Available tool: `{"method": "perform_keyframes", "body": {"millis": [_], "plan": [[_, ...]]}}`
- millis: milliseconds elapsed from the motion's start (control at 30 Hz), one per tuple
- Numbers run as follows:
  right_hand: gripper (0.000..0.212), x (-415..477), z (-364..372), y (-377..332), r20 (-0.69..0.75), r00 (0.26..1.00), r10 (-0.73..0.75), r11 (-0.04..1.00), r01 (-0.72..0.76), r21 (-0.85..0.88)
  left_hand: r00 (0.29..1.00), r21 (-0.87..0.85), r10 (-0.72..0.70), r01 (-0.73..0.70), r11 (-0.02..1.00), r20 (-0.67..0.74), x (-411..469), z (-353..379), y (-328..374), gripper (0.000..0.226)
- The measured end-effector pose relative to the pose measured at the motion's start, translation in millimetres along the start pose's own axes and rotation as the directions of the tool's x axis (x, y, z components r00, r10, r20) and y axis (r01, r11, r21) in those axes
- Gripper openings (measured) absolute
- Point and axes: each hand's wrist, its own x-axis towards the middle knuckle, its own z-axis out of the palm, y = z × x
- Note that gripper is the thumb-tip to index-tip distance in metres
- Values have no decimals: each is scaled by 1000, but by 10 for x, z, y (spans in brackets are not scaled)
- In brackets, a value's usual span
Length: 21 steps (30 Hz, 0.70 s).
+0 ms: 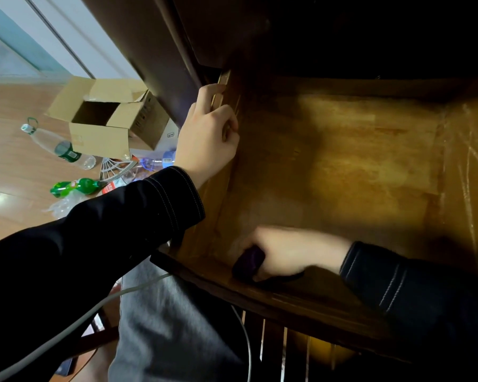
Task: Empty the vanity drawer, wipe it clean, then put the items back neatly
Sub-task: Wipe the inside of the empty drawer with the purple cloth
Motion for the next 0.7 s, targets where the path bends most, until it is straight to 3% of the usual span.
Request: {"method": "perform_keyframes", "body": {"millis": [67,233,400,600,700], "plan": [[26,26,9,-19,-8,1000,-11,999,11,-36,1000,-3,-4,4,1000,-4,-4,-1,6,10],[26,-187,-314,18,177,978,-108,993,113,-19,1000,1,-5,5,1000,-4,6,-8,12,10],[27,-16,-85,-37,-19,990,-143,989,144,28,1000,2,-7,7,1000,2,8,-11,12,9],[28,-267,-438,43,290,938,-192,981,195,19,1000,5,10,-10,1000,0,14,2,-6,8],[29,-177,-288,-22,110,966,-235,971,238,-11,1000,9,12,-12,1000,0,17,4,-6,9]]}}
